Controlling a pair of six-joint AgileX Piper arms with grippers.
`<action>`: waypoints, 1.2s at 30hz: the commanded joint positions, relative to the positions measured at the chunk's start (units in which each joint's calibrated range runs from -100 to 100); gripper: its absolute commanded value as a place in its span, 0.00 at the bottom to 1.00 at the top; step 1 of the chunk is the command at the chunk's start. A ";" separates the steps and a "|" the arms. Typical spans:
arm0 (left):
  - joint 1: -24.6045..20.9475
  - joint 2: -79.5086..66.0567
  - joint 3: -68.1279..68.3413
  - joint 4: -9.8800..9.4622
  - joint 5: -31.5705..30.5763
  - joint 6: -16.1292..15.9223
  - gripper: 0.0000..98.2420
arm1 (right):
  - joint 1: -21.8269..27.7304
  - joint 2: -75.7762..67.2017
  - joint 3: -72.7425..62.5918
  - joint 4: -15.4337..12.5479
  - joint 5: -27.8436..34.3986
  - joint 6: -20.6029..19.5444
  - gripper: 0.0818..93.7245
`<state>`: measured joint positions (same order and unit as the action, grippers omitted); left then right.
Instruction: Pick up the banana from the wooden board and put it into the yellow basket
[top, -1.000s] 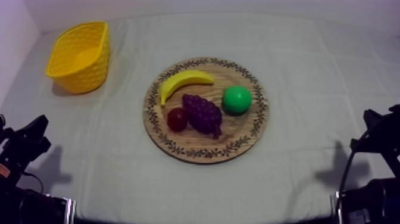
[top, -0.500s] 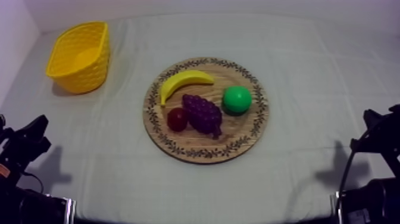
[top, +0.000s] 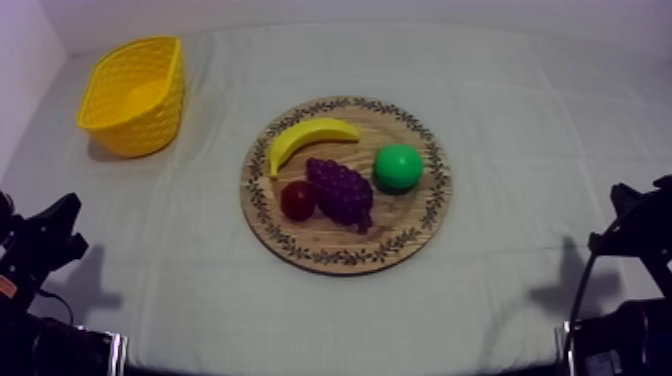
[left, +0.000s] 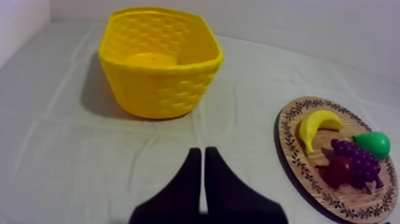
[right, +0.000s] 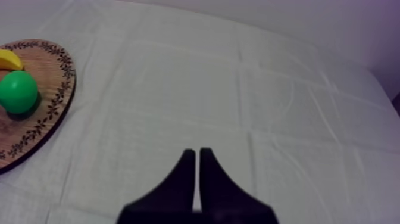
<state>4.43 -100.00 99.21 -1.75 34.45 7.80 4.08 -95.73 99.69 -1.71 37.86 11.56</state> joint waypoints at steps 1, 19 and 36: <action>0.02 0.00 0.01 -0.03 -0.01 -0.03 0.00 | -0.02 -0.02 -0.03 -0.02 0.05 -0.01 0.00; 0.34 22.19 -7.73 -0.17 -20.80 0.77 0.00 | -0.02 -0.02 -0.03 -0.02 0.05 -0.01 0.00; 8.22 52.37 -42.70 -0.08 -16.69 -9.53 0.00 | -0.02 -0.02 -0.03 -0.02 0.05 0.03 0.00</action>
<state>11.81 -52.10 62.75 -1.94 16.09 -0.41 4.08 -95.73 99.69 -1.71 37.93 11.55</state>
